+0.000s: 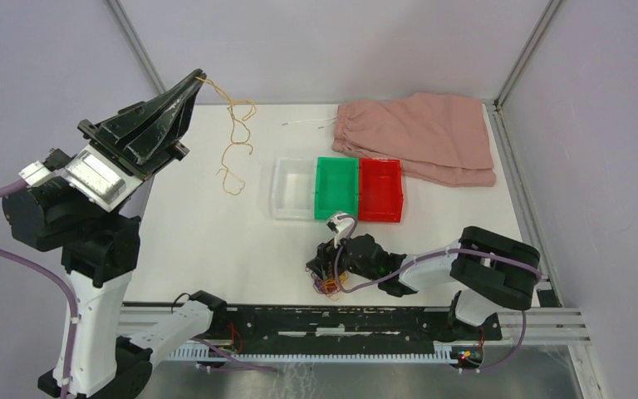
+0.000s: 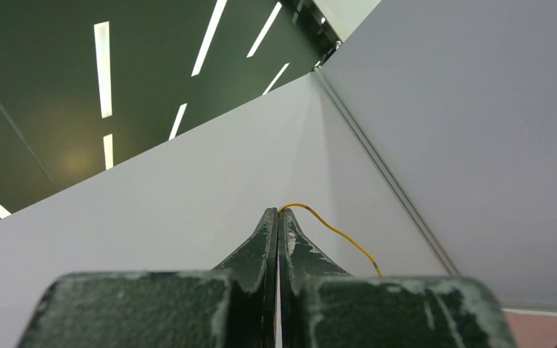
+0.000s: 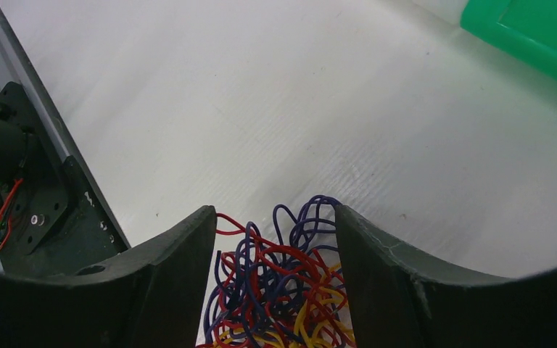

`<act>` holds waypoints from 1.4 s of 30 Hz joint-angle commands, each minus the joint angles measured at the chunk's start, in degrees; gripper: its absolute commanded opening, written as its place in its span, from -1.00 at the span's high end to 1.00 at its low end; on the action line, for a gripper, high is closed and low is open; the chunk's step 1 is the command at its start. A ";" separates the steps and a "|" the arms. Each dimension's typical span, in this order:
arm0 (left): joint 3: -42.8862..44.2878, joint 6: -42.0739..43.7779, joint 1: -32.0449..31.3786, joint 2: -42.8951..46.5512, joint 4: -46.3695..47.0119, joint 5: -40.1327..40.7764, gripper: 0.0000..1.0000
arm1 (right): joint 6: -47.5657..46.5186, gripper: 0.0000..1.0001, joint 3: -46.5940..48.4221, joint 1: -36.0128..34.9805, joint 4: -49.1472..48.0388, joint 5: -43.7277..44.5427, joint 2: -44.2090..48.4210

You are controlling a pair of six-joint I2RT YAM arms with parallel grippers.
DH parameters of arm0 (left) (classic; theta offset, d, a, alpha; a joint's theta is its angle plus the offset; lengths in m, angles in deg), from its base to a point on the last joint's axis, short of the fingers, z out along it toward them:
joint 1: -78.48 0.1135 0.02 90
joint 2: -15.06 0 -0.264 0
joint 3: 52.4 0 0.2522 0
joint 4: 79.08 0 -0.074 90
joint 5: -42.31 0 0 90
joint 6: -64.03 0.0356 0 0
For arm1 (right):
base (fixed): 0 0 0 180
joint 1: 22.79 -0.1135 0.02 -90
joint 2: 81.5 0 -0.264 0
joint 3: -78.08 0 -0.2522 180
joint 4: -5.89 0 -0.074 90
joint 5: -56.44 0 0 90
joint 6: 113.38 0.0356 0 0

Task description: Untangle the cables

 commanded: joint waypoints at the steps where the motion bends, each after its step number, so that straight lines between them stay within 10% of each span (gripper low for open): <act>1: 1.20 1.07 0.06 -0.47 0.69 0.54 0.94 | -0.42 -0.44 0.19 -0.18 -1.91 2.32 3.39; 14: -12.19 -2.38 -0.03 5.73 -6.67 -7.31 0.94 | -17.54 -0.99 19.65 -0.22 26.04 -11.68 31.26; 31: -15.21 -8.43 0.08 6.30 -10.20 -13.39 0.94 | -23.12 -0.93 41.38 -0.15 28.29 -19.81 16.83; 38: -14.79 -8.17 0.04 7.01 -10.65 -13.02 0.94 | -20.37 -0.60 41.45 -0.11 21.53 -15.62 10.55; 42: -15.08 -7.27 0.02 8.03 -12.56 -12.88 0.94 | -18.82 0.32 39.42 0.64 18.57 -13.15 11.18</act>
